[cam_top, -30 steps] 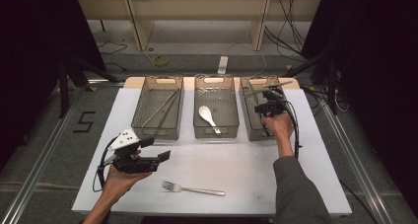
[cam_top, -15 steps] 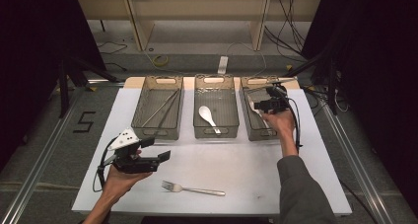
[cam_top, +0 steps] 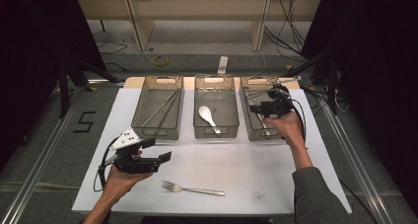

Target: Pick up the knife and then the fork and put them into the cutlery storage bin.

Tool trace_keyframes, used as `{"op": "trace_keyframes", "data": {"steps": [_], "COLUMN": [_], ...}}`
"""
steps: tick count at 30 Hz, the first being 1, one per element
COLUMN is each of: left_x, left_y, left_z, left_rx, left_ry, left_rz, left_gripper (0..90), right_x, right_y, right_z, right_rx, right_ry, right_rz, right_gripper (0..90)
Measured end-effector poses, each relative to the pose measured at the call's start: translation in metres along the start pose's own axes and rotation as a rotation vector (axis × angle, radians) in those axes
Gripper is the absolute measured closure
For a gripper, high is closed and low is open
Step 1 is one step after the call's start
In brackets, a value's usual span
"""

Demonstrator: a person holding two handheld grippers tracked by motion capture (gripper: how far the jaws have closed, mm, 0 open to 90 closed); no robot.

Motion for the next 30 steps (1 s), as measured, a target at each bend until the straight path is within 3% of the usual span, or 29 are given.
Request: {"op": "trace_keyframes", "data": {"steps": [5, 7, 15, 21, 30], "left_x": [-0.001, -0.002, -0.007, -0.013, -0.023], "left_y": [-0.002, -0.003, -0.011, -0.02, -0.032], "left_z": [0.002, 0.004, 0.014, 0.025, 0.035], "left_rx": [-0.005, -0.013, -0.025, -0.042, -0.045], "left_ry": [-0.012, -0.014, -0.096, -0.149, -0.206], "left_rz": [-0.023, -0.031, -0.133, -0.22, -0.312], "left_gripper": [18.0, 18.0, 18.0, 18.1, 18.6], "right_x": [-0.004, -0.01, -0.048, -0.072, -0.089], "right_y": [0.016, 0.022, 0.031, 0.031, 0.034], "right_z": [-0.024, -0.035, -0.067, -0.08, -0.094], "right_rx": [0.041, 0.086, 0.154, 0.164, 0.157], "right_ry": [0.072, 0.089, 0.137, 0.161, 0.202], "right_rz": [0.03, 0.037, 0.039, 0.037, 0.078], "right_gripper": [40.5, 40.3, 36.6, 35.7, 34.7]}}
Point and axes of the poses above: each handheld gripper's, and its own axes: y roughly backward along the jaws, x roughly out of its top, z roughly to its right, the point moved 4 cm from there along -y, roughly forward along the jaws, and after that the axes turned 11 degrees about y, right-handed, at the moved point
